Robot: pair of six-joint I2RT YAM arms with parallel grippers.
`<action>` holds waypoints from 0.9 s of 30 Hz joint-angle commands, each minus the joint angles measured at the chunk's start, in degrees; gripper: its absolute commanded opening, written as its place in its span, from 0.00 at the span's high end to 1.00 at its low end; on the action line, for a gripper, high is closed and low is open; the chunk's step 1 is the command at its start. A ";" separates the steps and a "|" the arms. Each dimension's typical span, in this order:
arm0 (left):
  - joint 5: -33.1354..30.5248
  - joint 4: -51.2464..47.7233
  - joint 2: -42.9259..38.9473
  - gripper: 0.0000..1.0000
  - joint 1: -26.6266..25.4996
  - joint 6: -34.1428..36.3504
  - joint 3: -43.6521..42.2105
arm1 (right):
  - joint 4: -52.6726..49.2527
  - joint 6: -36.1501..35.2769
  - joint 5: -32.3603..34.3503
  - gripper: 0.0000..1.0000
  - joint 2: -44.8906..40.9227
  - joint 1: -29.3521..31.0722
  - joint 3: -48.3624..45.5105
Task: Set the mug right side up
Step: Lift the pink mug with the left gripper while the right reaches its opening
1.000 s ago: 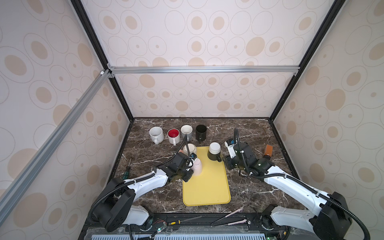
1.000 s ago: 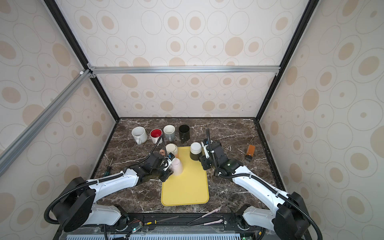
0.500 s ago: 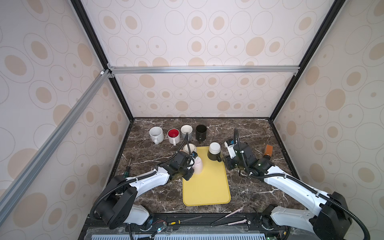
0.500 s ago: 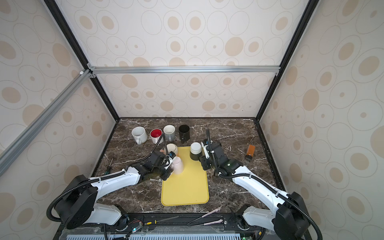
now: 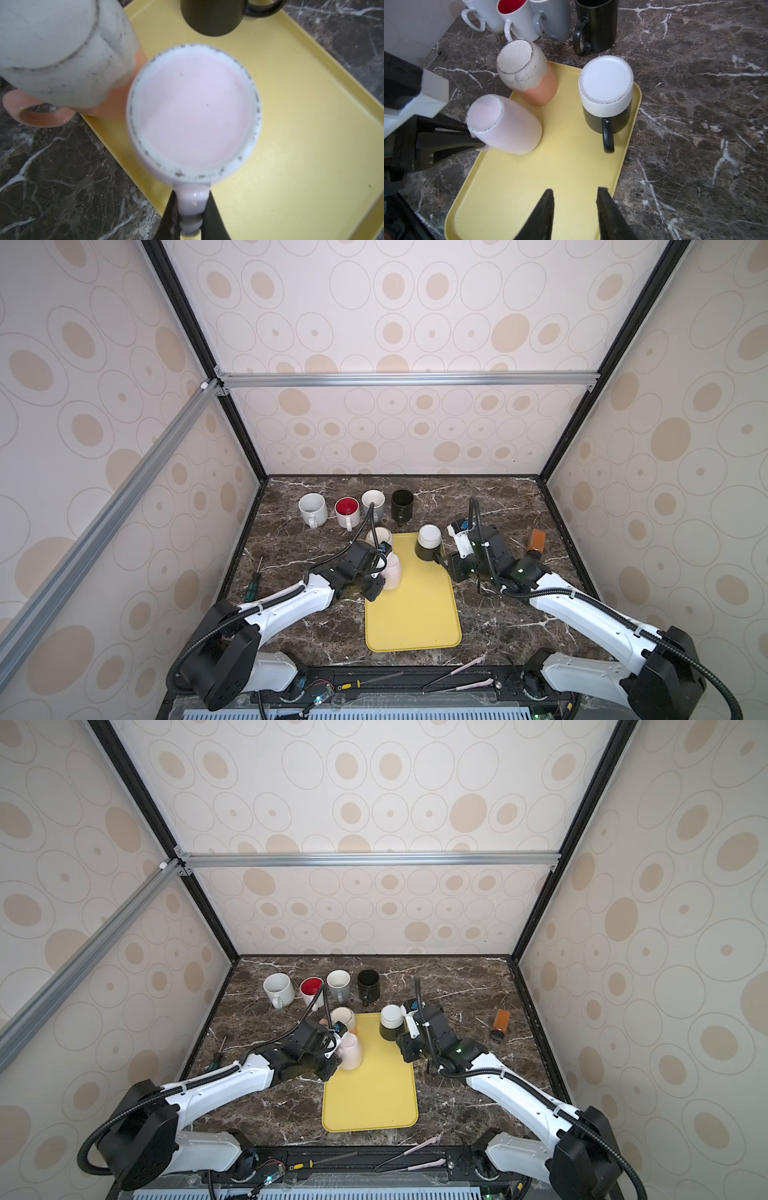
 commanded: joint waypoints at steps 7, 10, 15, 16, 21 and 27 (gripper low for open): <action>5.85 14.04 -14.02 1.00 -0.58 -11.62 7.00 | 15.53 8.76 -15.23 0.59 -13.49 -0.01 -8.50; 6.29 26.23 -17.83 1.00 -0.57 -17.44 2.87 | 19.53 11.71 -17.74 0.58 -16.29 -0.13 -9.18; 8.04 50.94 -20.20 1.00 -0.55 -29.32 -5.88 | 27.51 15.94 -23.86 0.49 -16.91 -1.02 -8.41; 8.89 54.16 -19.60 1.00 -0.50 -31.41 -6.55 | 28.98 16.92 -25.01 0.49 -16.37 -1.23 -8.06; 13.17 80.05 -13.51 1.00 -0.55 -44.73 -12.24 | 37.57 22.56 -29.51 0.46 -13.54 -2.69 -6.67; 13.47 101.25 -6.61 1.00 -0.56 -54.01 -15.72 | 43.11 26.61 -31.30 0.45 -10.98 -4.00 -5.66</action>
